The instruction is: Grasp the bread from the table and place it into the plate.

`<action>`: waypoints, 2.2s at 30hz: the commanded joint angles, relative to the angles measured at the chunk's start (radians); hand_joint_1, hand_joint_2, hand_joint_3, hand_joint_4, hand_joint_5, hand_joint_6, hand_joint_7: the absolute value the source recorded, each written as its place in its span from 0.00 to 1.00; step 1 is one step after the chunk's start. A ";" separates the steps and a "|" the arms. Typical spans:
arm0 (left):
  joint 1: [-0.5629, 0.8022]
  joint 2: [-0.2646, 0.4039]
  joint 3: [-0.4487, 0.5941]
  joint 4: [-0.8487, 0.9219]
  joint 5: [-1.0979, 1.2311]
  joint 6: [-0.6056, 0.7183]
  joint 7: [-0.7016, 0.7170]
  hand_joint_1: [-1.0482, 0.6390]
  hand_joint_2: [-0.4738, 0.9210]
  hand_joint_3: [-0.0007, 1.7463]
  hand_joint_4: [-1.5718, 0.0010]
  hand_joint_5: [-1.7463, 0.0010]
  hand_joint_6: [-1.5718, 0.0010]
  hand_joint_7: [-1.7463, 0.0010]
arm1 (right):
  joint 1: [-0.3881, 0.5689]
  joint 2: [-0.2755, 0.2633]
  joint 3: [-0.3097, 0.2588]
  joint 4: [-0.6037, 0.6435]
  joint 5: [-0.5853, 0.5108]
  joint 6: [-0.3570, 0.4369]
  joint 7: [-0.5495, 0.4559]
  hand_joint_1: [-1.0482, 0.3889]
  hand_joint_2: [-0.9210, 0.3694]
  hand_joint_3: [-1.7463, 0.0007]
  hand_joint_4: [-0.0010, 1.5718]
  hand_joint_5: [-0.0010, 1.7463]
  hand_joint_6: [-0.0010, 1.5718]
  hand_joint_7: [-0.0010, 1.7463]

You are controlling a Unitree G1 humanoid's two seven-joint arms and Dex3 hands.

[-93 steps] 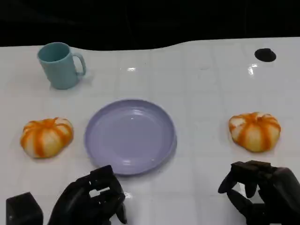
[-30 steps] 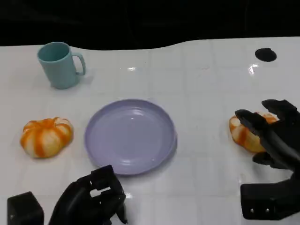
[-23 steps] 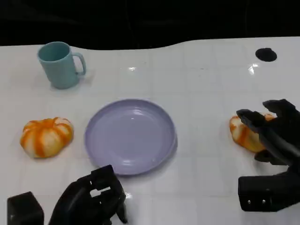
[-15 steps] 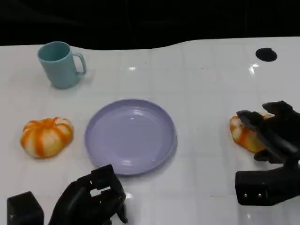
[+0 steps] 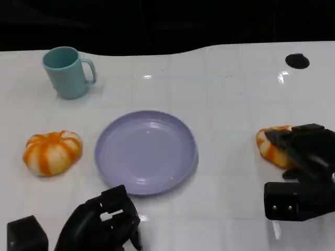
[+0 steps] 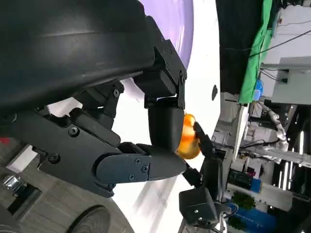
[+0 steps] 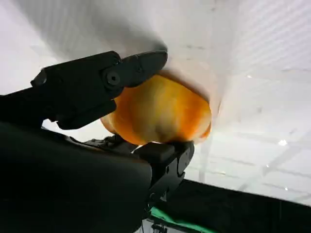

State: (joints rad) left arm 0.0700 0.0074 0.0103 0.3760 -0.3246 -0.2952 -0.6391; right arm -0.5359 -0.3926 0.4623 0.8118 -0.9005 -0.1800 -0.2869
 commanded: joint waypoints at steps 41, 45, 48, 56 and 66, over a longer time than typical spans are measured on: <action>-0.004 0.016 0.009 -0.004 0.011 -0.007 0.004 0.25 0.86 0.34 0.51 0.00 0.53 0.16 | -0.066 0.145 0.031 -0.160 0.124 -0.341 -0.266 0.64 0.56 0.16 0.64 1.00 0.54 0.91; -0.001 0.015 0.008 -0.005 0.010 -0.005 0.004 0.26 0.86 0.33 0.50 0.00 0.53 0.16 | -0.100 0.197 0.047 -0.122 0.117 -0.353 -0.246 0.65 0.54 0.19 0.63 1.00 0.52 0.95; 0.004 0.014 0.007 -0.008 0.004 -0.004 -0.004 0.26 0.86 0.33 0.50 0.00 0.54 0.16 | -0.137 0.241 0.071 -0.072 0.101 -0.350 -0.249 0.63 0.51 0.24 0.63 1.00 0.48 0.99; 0.013 0.013 0.004 -0.012 0.004 -0.013 -0.009 0.27 0.87 0.33 0.50 0.00 0.54 0.16 | -0.211 0.358 0.117 0.064 0.084 -0.330 -0.270 0.61 0.49 0.29 0.62 1.00 0.47 0.98; 0.030 0.010 -0.004 -0.041 0.011 -0.001 0.007 0.27 0.87 0.33 0.50 0.00 0.54 0.15 | -0.246 0.419 0.125 0.158 0.101 -0.335 -0.288 0.59 0.37 0.42 0.56 0.90 0.47 0.77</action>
State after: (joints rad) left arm 0.0935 0.0075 0.0032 0.3435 -0.3173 -0.2953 -0.6376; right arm -0.7518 0.0247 0.5919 0.9576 -0.8114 -0.5120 -0.5680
